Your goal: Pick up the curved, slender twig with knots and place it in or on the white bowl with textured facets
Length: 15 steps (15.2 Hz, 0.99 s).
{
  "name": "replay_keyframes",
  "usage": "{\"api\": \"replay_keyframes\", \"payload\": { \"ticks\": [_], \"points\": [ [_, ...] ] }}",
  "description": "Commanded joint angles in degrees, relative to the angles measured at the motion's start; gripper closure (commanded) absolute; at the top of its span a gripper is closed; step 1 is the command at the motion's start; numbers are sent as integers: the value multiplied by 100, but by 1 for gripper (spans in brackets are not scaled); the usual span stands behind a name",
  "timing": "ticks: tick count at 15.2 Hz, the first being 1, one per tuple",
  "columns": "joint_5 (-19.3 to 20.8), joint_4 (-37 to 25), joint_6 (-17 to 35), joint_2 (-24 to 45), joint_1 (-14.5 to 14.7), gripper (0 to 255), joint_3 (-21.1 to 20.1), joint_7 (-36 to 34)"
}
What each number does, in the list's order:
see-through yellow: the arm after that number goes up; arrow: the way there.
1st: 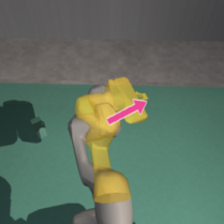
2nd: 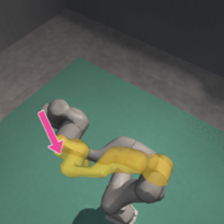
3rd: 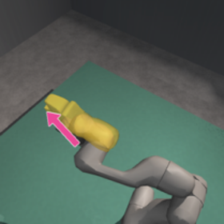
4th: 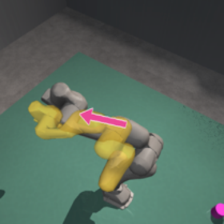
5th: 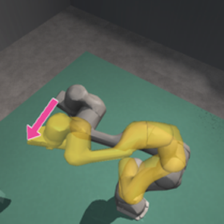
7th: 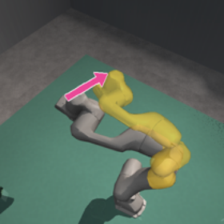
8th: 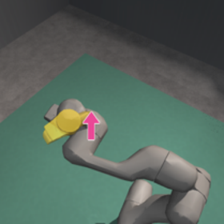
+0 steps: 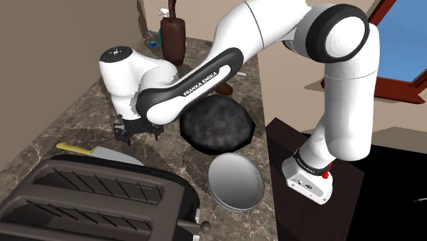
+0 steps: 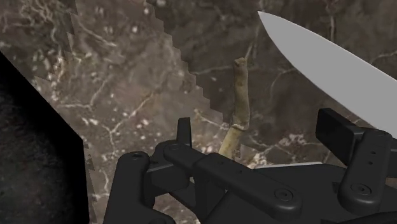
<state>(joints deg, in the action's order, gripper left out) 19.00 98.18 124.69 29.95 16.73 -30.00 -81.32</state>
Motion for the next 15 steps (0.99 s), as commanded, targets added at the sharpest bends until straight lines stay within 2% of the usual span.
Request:
{"api": "replay_keyframes", "payload": {
  "ticks": [1, 6, 14, 15],
  "points": [
    [72, -80, 53, 143, 64, 0, 50, -64],
    [220, -16, 345, 392, 129, 0, 153, -152],
    [220, -15, 345, 392, 129, 0, 153, -151],
    [220, -15, 345, 392, 129, 255, 153, -151]
  ]
}}
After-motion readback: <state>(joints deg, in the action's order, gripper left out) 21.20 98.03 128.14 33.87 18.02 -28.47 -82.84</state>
